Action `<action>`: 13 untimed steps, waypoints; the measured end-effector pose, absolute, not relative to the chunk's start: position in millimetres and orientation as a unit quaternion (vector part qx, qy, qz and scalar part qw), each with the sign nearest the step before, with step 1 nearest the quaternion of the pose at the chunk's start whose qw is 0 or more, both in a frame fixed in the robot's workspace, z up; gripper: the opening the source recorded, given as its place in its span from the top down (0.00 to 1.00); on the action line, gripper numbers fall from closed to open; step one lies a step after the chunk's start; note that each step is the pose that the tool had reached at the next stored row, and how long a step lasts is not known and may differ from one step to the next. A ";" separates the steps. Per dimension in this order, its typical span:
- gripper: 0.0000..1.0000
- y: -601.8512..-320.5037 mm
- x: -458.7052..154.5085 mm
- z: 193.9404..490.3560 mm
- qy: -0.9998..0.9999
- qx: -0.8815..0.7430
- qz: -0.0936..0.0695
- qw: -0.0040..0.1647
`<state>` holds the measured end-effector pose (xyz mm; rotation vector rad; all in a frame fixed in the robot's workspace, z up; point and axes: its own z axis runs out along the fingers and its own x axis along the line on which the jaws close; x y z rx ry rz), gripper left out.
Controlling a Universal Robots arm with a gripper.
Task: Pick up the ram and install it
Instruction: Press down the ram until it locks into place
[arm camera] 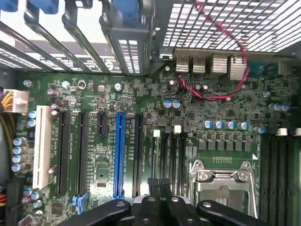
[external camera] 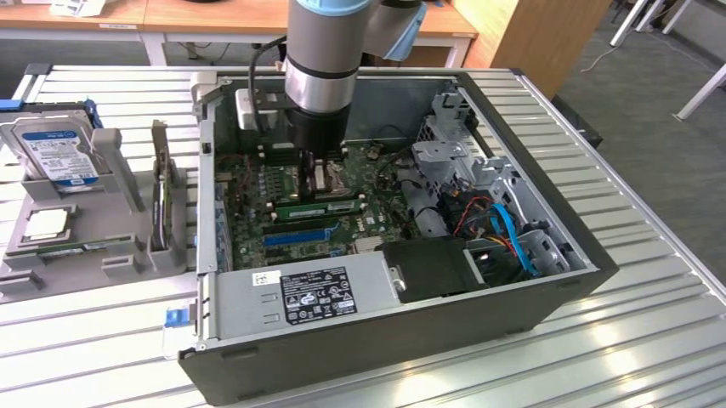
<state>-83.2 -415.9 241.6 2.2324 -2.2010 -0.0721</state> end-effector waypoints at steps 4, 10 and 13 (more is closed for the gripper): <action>0.90 -415.9 -83.2 252.8 -0.702 0.712 -0.023 0.003; 0.90 -415.8 -83.2 269.3 -0.702 0.712 -0.023 0.003; 0.90 -415.9 -83.2 279.1 -0.702 0.712 -0.023 0.003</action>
